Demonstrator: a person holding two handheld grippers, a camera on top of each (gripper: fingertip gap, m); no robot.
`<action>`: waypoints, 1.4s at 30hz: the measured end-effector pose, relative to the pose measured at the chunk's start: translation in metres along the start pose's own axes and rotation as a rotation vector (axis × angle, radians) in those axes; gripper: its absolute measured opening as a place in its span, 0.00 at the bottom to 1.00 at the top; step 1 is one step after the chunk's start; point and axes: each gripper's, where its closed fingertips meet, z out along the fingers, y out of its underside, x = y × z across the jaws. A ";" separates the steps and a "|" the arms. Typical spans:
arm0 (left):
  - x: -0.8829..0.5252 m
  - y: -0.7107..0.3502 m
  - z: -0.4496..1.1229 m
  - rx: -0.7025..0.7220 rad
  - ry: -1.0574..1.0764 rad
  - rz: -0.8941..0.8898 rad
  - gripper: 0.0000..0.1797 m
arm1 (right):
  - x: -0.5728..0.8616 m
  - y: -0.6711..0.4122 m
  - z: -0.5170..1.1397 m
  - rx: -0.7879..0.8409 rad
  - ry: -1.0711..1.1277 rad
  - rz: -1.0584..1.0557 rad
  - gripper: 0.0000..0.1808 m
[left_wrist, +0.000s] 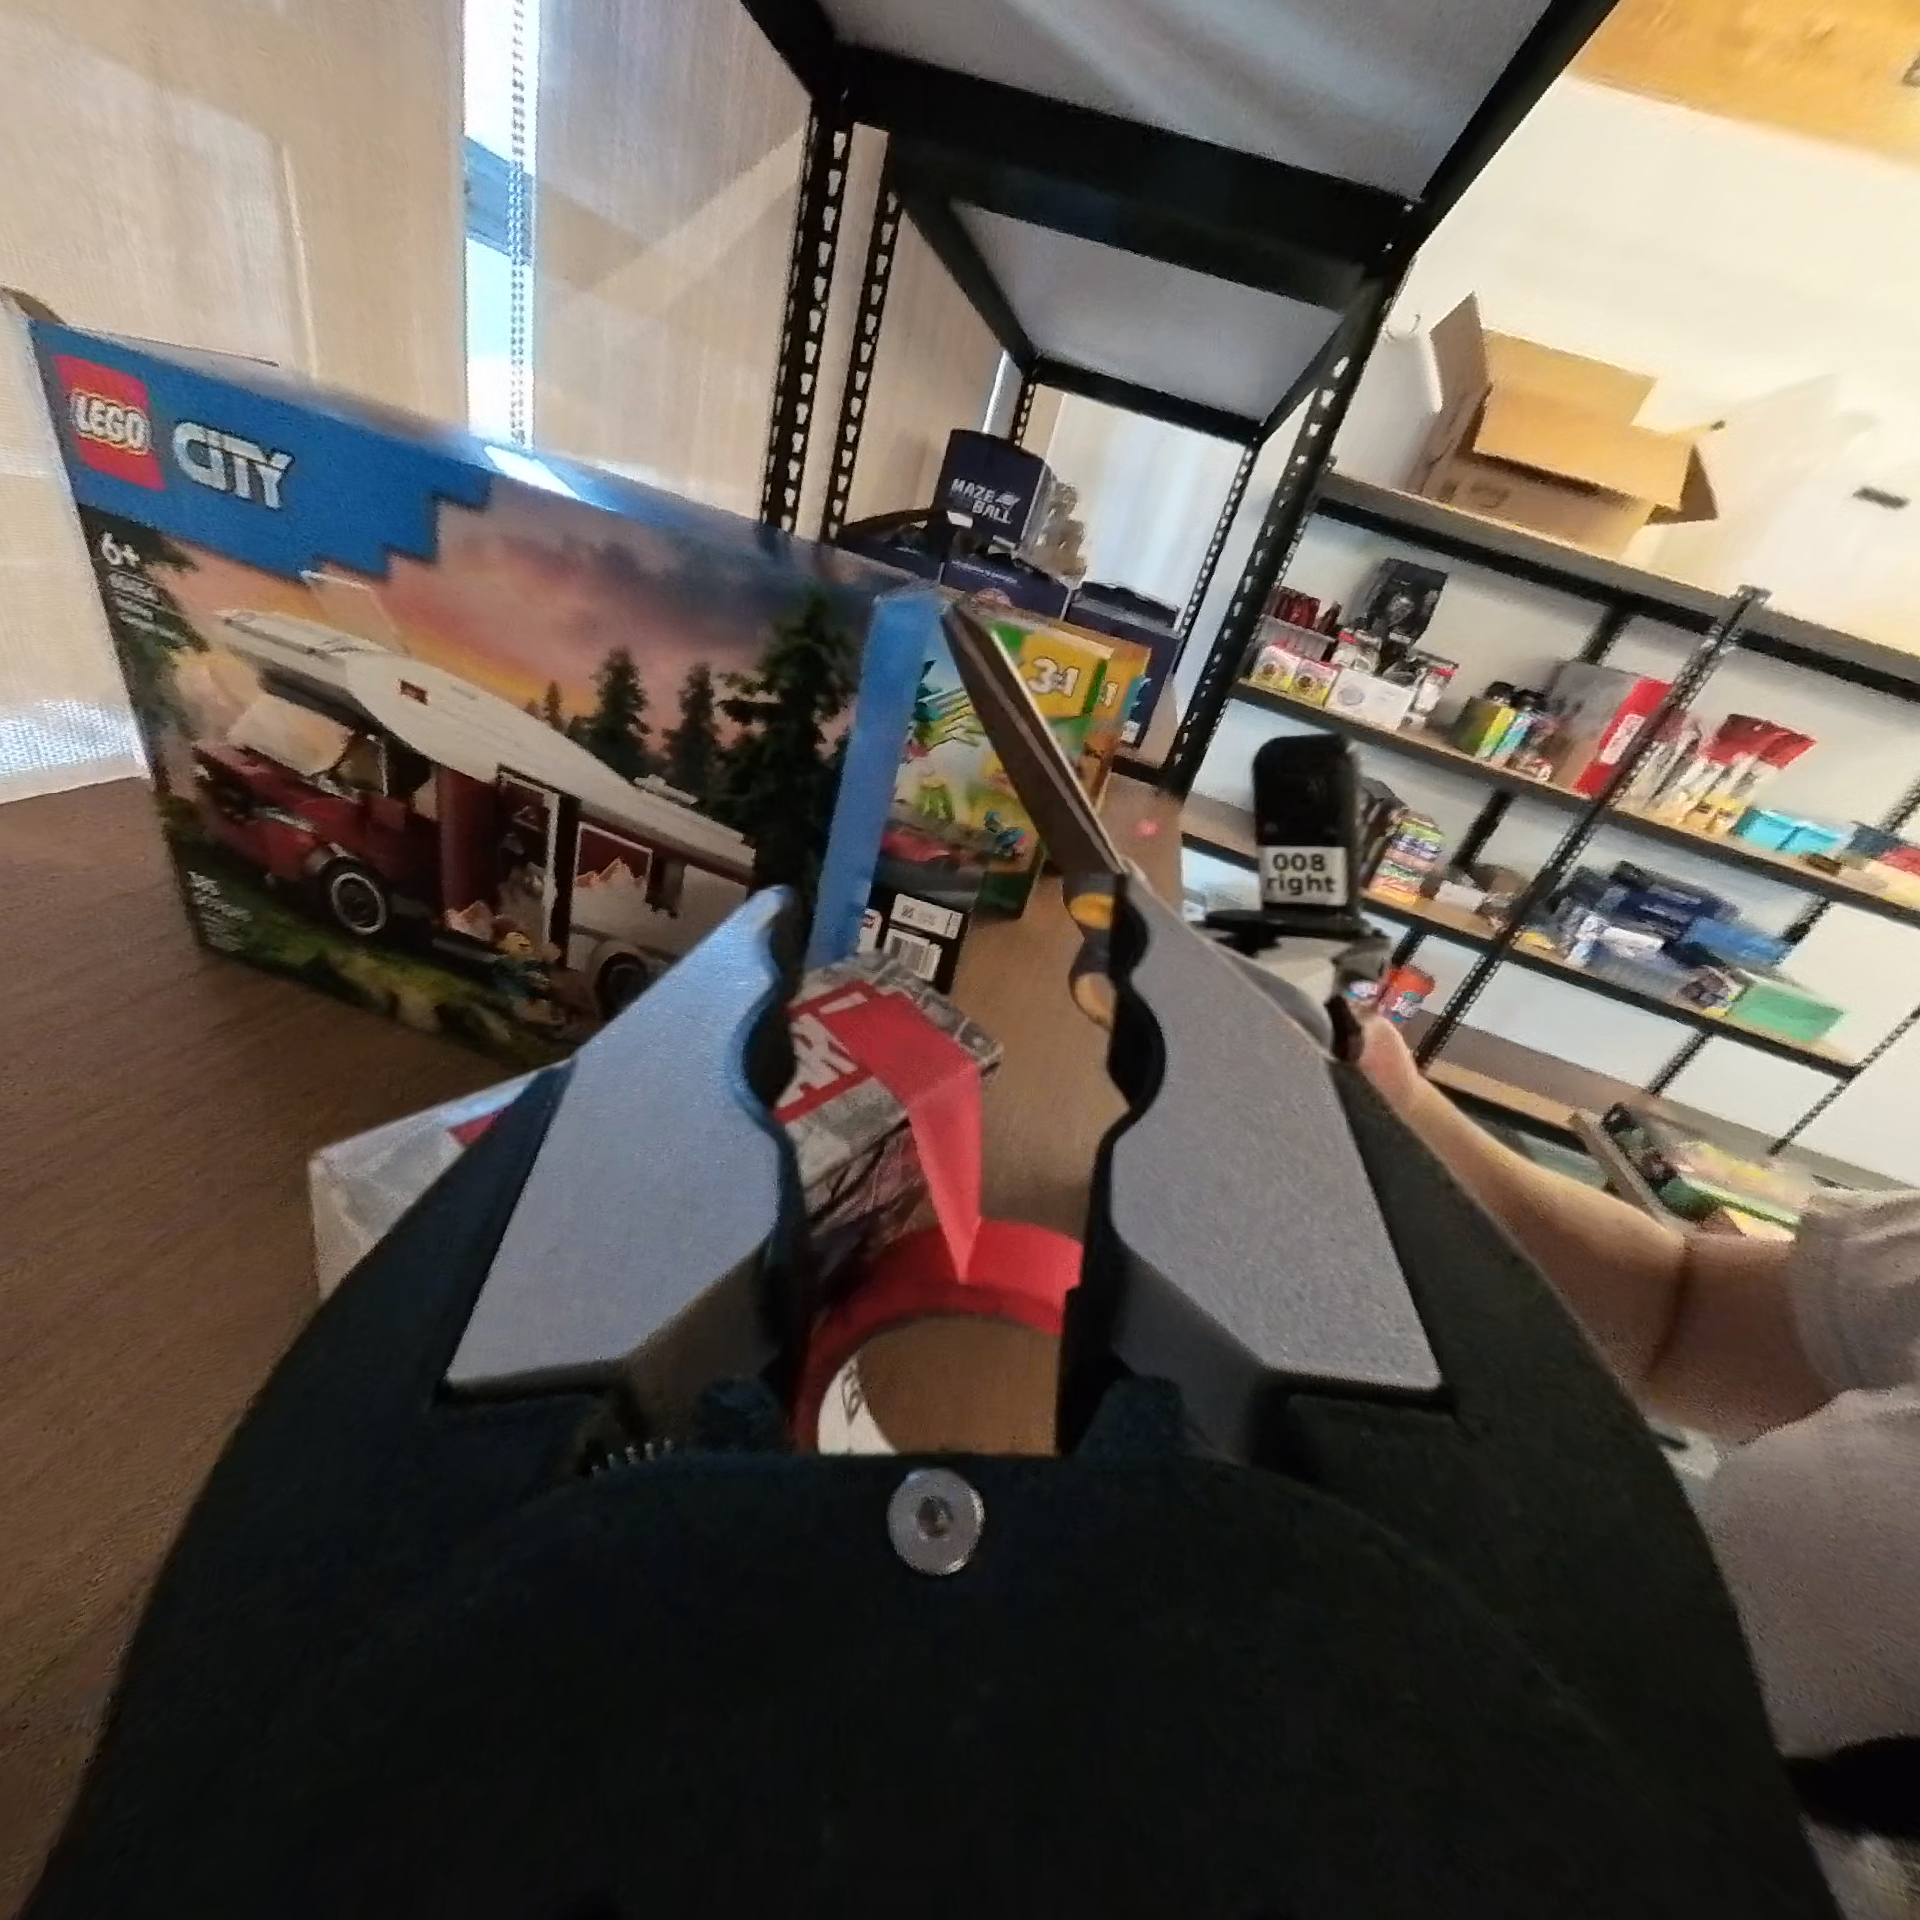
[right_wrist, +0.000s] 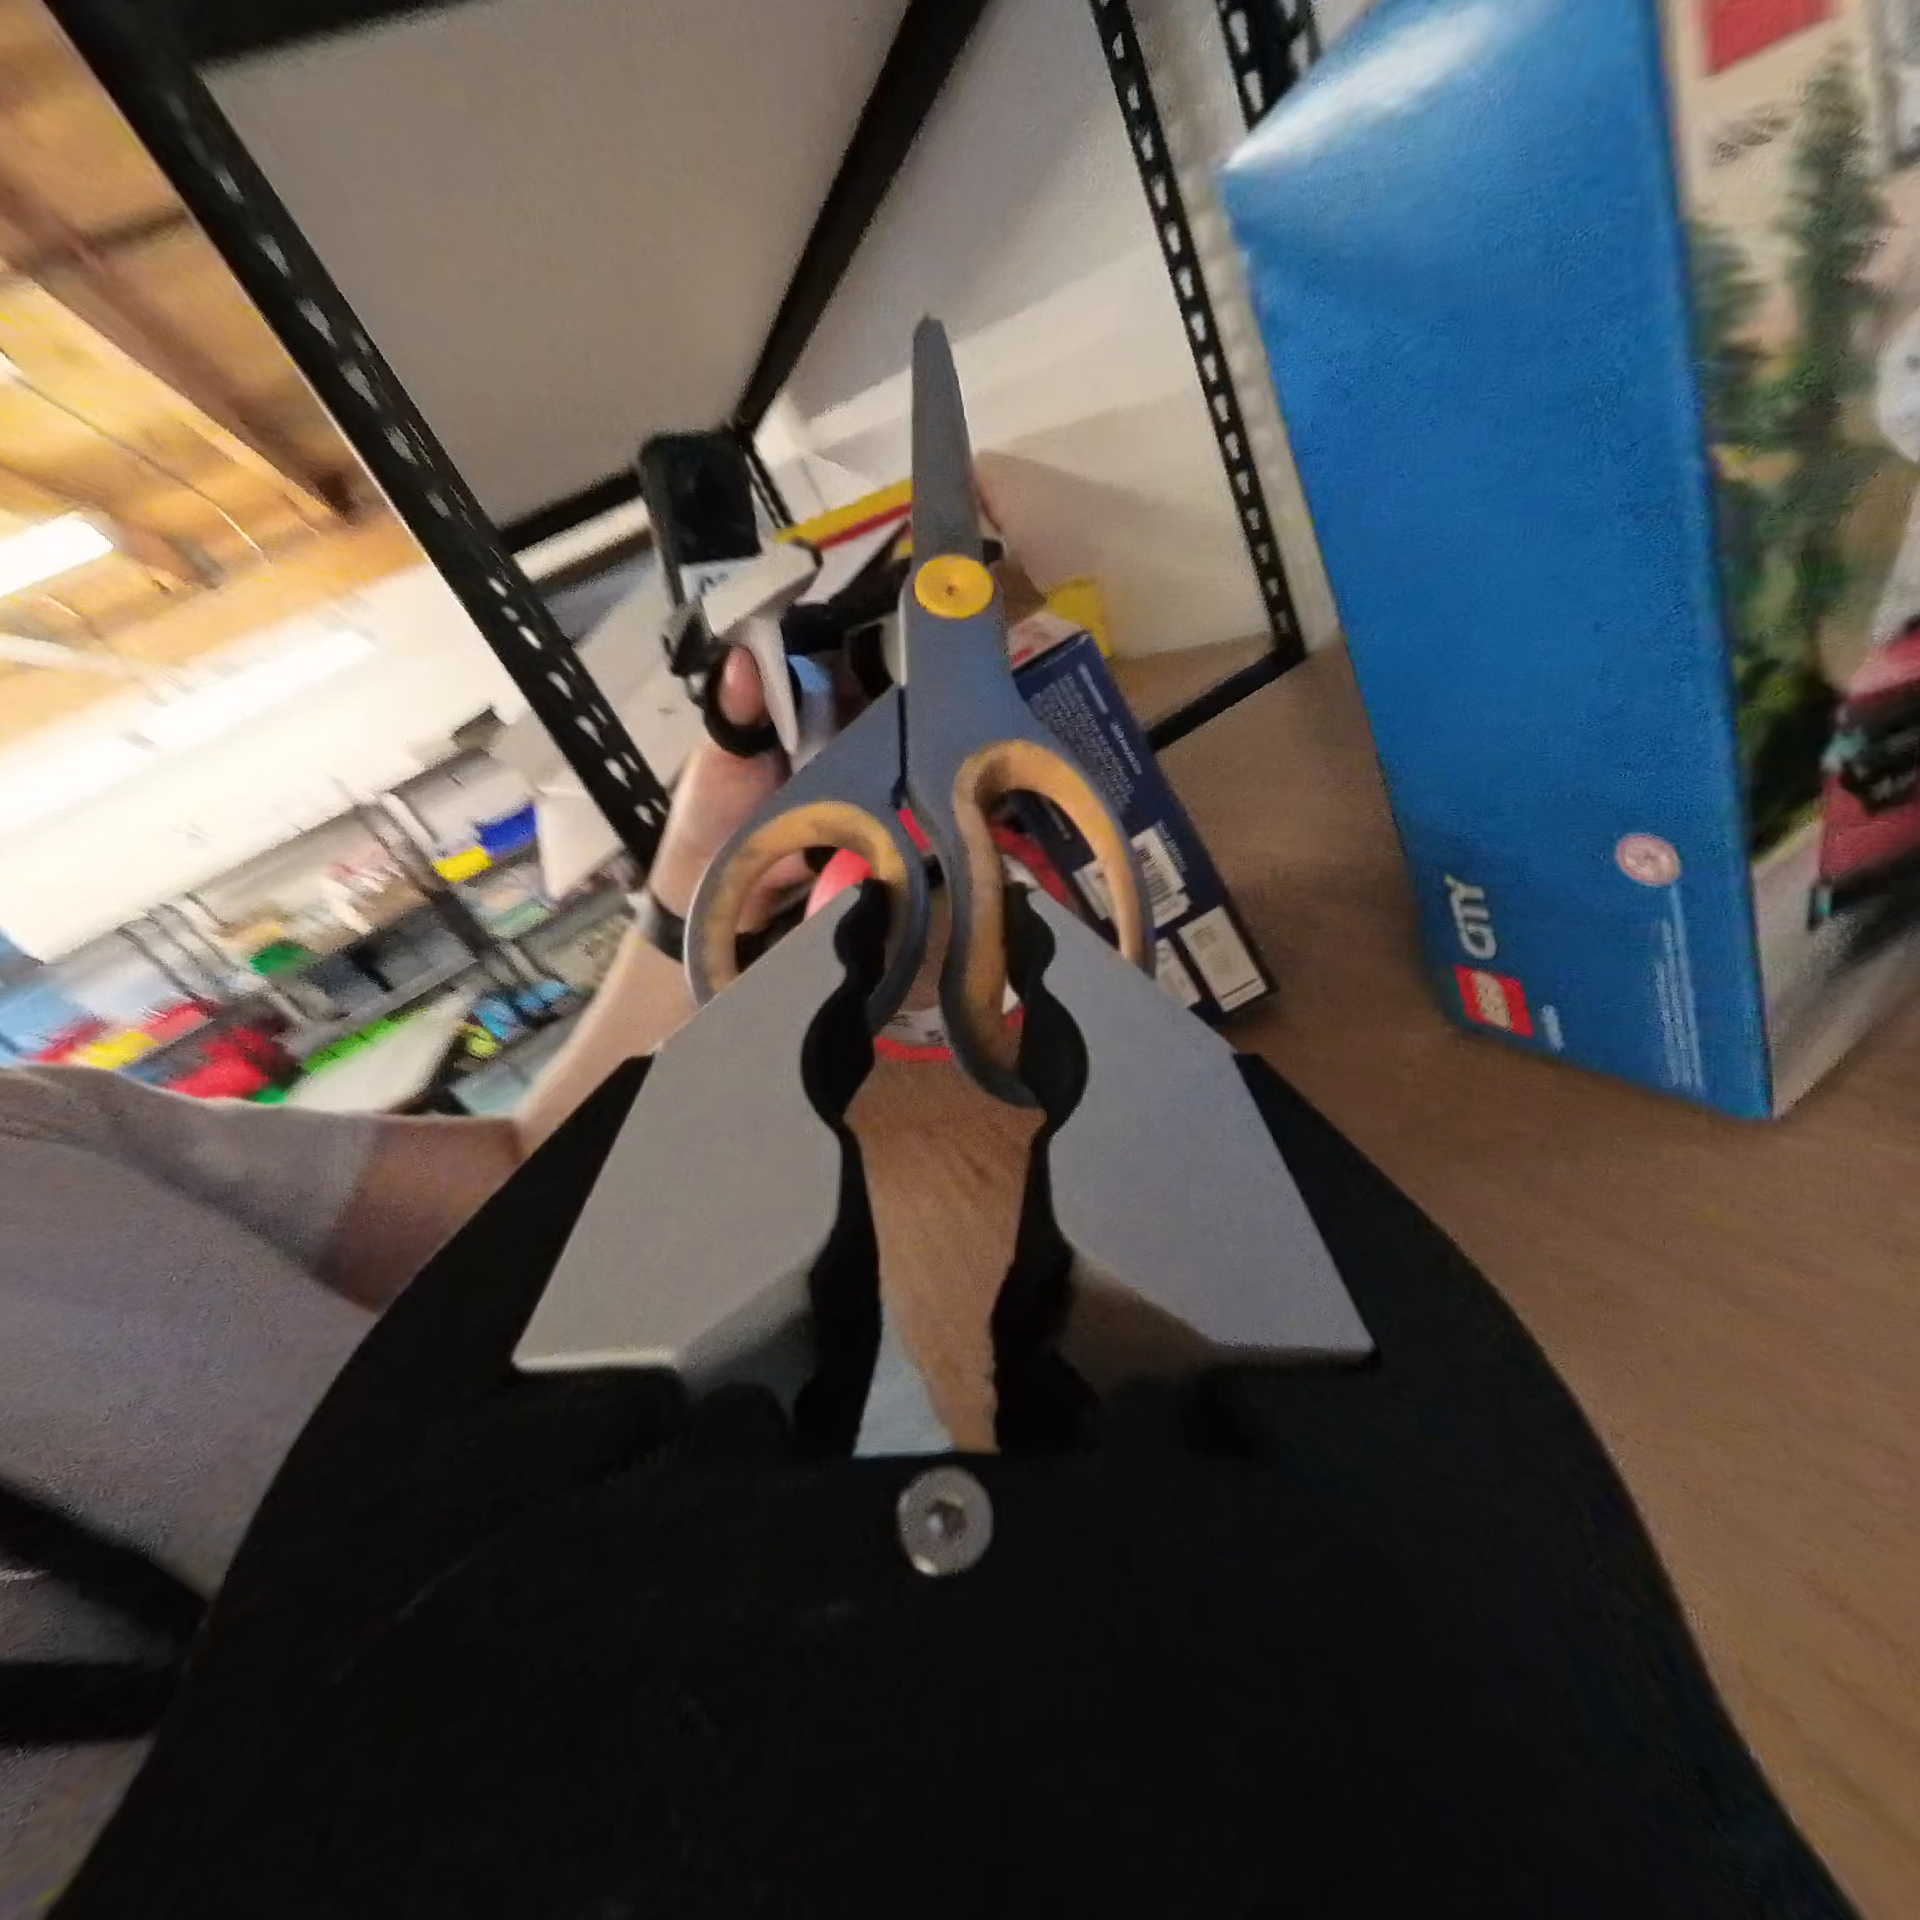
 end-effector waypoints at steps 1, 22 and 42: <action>-0.005 0.004 0.003 -0.007 -0.018 0.008 0.29 | -0.001 0.004 0.009 -0.023 0.014 -0.038 0.12; -0.016 0.005 0.025 0.075 0.200 -0.406 0.01 | 0.028 0.011 0.061 -0.254 0.392 -0.772 0.12; -0.020 0.013 0.035 0.082 0.146 -0.414 0.04 | 0.094 0.025 0.075 -0.672 0.828 -0.996 0.11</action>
